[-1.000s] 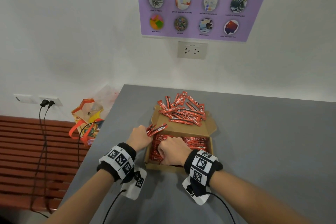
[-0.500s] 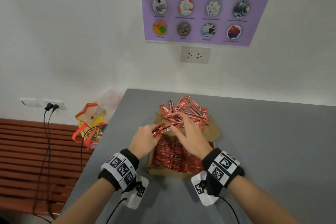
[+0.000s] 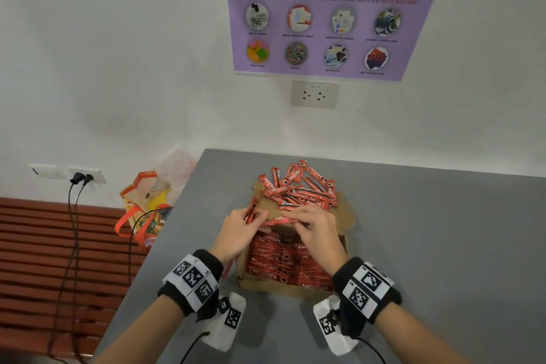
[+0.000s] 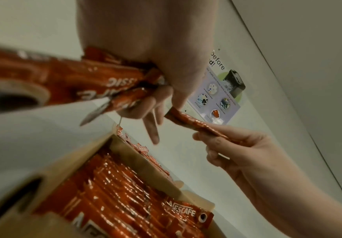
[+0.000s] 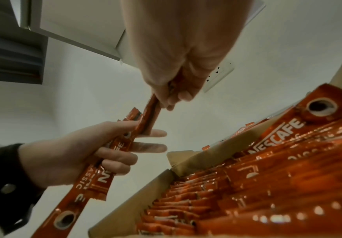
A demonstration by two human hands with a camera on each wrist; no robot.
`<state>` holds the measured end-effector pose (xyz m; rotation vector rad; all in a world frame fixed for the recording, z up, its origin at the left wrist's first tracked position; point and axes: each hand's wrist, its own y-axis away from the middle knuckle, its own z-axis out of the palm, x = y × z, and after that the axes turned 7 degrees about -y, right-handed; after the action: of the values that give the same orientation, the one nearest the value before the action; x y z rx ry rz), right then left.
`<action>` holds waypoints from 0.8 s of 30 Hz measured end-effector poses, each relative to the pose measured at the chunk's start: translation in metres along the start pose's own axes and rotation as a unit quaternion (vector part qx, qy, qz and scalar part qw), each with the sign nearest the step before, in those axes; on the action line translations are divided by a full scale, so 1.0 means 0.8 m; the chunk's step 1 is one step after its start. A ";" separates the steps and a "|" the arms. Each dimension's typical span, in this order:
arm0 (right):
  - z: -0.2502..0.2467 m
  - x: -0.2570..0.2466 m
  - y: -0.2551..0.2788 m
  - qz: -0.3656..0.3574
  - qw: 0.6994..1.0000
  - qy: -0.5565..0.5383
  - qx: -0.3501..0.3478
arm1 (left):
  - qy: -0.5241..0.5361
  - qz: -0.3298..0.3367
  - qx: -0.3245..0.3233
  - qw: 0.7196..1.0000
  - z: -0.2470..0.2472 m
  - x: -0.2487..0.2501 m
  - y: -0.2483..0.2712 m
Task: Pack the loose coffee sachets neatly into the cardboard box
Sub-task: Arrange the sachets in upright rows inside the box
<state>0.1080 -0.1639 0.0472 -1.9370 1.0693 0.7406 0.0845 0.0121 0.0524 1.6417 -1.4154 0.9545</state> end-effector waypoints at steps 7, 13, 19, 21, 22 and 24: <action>-0.009 0.008 -0.004 0.021 0.996 0.018 -0.087 | 0.067 0.004 -0.059 0.996 -0.004 -0.001 -0.005; -0.012 0.004 -0.004 0.048 0.995 0.011 -0.088 | -0.005 0.037 -0.042 0.998 -0.007 -0.004 -0.004; 0.001 -0.001 -0.006 0.075 0.992 0.001 -0.098 | 0.024 0.061 0.015 0.998 -0.005 0.001 0.000; 0.010 -0.003 -0.003 0.076 0.992 -0.024 -0.100 | 0.036 0.067 0.018 0.997 -0.003 0.004 -0.001; 0.014 -0.007 -0.002 0.075 0.990 -0.033 -0.110 | 0.034 0.072 0.015 0.997 -0.003 0.007 -0.001; 0.015 -0.013 -0.001 0.078 0.988 -0.056 -0.117 | 0.010 0.085 0.000 0.996 -0.006 0.009 -0.003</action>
<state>0.1020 -0.1488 0.0493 -1.9927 1.1147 1.0921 0.0870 0.0137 0.0609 1.5247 -1.5607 1.0638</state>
